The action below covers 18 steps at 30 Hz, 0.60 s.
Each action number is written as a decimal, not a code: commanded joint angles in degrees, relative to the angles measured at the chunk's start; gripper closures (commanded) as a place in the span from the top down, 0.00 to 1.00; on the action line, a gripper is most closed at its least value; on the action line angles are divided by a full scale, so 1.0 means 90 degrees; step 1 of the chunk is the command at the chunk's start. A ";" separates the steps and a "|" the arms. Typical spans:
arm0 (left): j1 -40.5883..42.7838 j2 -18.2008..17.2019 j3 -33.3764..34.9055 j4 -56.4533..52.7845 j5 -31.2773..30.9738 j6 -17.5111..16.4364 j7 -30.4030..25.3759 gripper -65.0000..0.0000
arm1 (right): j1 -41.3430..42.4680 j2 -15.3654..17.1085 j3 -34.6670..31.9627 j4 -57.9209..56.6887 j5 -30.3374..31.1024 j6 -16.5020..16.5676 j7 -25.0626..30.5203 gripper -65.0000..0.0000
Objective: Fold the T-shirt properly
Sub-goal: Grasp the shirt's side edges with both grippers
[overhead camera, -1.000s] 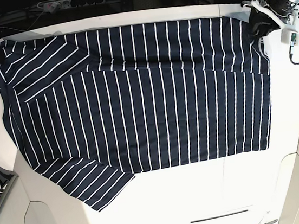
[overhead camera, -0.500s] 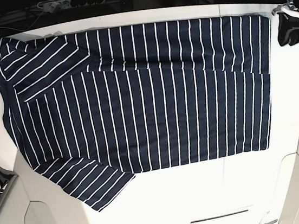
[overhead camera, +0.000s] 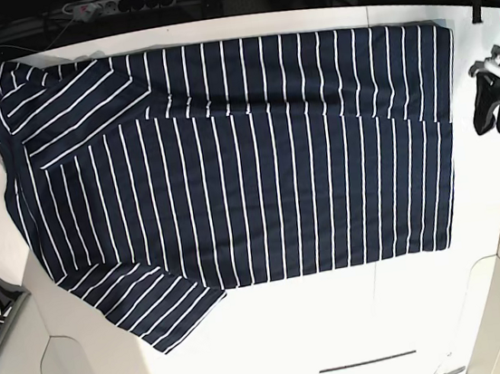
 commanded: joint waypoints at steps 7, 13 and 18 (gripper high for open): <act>-0.1239 -0.0651 0.0877 -0.1365 0.0495 0.0170 -0.0357 0.53 | 0.1634 0.0153 -0.1001 -0.2195 -0.0780 -0.0080 0.1141 0.55; -0.2543 -0.0998 0.1603 -0.3038 0.0799 0.0170 -0.0651 0.66 | 0.2487 0.0131 -0.1285 -0.3546 -0.1151 -0.0080 0.1462 0.55; -0.3619 -0.1013 0.2210 -0.4333 0.1207 0.0168 -0.0969 0.66 | 0.2543 0.0104 -0.1285 -0.3854 -0.1433 -0.0080 0.1671 0.55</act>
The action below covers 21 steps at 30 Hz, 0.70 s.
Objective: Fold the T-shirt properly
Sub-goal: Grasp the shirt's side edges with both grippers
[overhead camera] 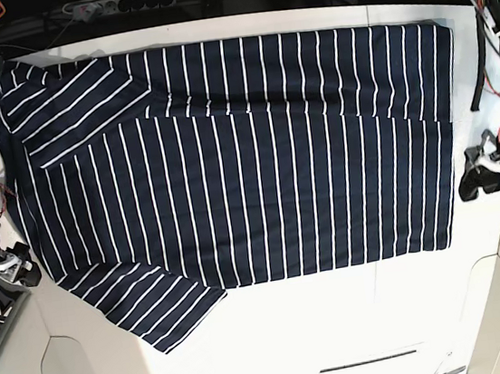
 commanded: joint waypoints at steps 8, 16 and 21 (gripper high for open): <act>-0.1608 -0.0136 0.0797 -0.2047 0.0636 0.0058 -0.0906 0.66 | 0.0114 0.0129 0.0015 -0.0240 -0.0102 0.0046 0.0223 0.55; -0.2446 -0.0090 0.1071 -0.3529 0.1066 0.0274 -0.1331 0.66 | 0.0117 0.0121 0.0015 -0.0695 -0.0097 0.0049 0.0440 0.55; -0.2492 0.0002 0.1071 -0.3869 0.1076 0.0318 -0.1469 0.66 | 0.0114 -0.0022 0.0015 -0.0811 -0.0100 0.0051 0.0440 0.55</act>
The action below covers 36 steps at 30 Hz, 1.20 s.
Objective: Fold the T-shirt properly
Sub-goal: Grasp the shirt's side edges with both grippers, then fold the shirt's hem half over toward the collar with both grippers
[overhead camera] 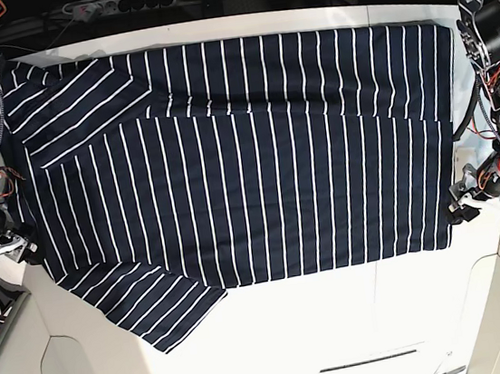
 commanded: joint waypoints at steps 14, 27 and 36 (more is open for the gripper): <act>-0.0168 0.0454 -0.0007 0.0041 -0.0017 -0.0121 0.0243 0.59 | 0.0168 -0.0534 0.0010 0.0051 0.0051 0.0097 0.0002 0.55; -0.0437 0.0437 -0.0007 0.0146 -0.0068 -0.0610 0.0588 0.00 | 0.0189 -0.0517 0.0010 0.0160 0.0080 0.0170 -0.0177 0.00; -0.0510 0.0146 -0.0007 0.0940 -0.0556 -0.0721 0.1634 0.00 | 0.0151 -0.0427 0.0010 0.1265 0.0765 0.0206 -0.1586 0.00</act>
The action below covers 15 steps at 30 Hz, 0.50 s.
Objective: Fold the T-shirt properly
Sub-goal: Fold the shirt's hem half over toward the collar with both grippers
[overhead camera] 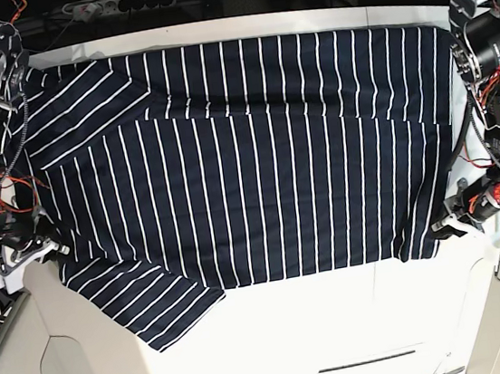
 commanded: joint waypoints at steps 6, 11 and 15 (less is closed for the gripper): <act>-0.0153 -0.0420 -0.0015 0.0588 -0.0874 -0.0171 0.0869 0.00 | 0.0168 0.0306 0.0012 0.0714 0.0872 0.0083 -0.0777 0.00; 0.0420 -0.0857 -0.0015 0.1311 -0.1489 -0.0171 0.1304 0.00 | -0.0221 0.0568 0.0012 0.1226 0.1644 0.0124 -0.1251 0.00; 0.1105 -0.1154 -0.0015 0.2142 -0.1855 -0.0171 0.1486 0.00 | -0.0729 0.0826 0.0012 0.1727 0.1967 0.0124 -0.1270 0.00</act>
